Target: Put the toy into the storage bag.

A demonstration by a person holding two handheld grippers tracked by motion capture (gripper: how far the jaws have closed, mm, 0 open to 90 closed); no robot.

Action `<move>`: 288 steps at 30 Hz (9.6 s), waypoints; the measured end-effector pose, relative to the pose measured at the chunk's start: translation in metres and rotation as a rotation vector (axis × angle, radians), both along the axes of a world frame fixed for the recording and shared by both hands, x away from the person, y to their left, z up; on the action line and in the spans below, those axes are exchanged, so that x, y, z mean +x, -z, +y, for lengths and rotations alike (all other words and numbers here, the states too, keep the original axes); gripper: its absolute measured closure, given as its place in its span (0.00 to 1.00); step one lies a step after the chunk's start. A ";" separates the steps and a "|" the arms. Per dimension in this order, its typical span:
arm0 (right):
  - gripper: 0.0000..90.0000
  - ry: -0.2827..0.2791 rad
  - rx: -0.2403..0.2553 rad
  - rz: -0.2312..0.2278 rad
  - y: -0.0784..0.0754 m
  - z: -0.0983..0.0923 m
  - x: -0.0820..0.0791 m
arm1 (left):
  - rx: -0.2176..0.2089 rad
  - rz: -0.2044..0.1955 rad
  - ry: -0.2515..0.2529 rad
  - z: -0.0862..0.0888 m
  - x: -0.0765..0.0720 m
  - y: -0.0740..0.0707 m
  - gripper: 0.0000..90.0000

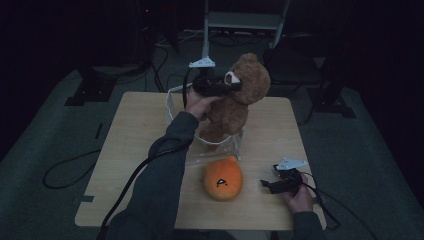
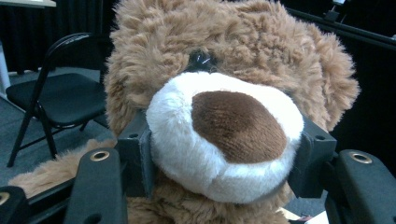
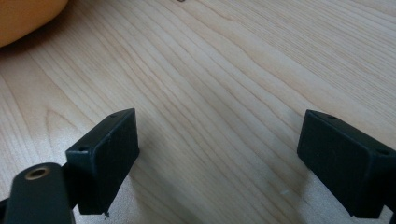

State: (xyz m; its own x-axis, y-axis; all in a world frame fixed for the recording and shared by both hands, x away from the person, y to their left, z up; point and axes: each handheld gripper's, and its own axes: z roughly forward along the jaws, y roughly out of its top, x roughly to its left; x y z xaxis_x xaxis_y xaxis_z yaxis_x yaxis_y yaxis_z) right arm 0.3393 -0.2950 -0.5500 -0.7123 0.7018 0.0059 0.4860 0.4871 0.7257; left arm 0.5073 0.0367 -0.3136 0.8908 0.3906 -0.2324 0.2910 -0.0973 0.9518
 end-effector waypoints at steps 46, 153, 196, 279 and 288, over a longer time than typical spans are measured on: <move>0.13 0.000 0.000 0.000 0.000 0.000 0.000 | 0.064 0.126 0.015 0.004 0.004 0.007 0.28; 0.13 0.005 0.000 0.000 0.000 0.000 0.000 | 0.420 -0.001 0.158 0.037 -0.094 0.009 0.57; 0.13 0.006 -0.001 0.001 0.000 0.000 0.000 | 0.371 0.004 0.170 0.057 -0.123 0.027 0.55; 0.13 0.006 -0.001 0.002 0.000 0.000 0.000 | 0.438 0.034 0.317 -0.008 -0.154 0.097 0.54; 0.13 0.006 -0.001 0.002 0.000 0.000 0.000 | 0.465 0.035 0.335 -0.012 -0.159 0.105 0.59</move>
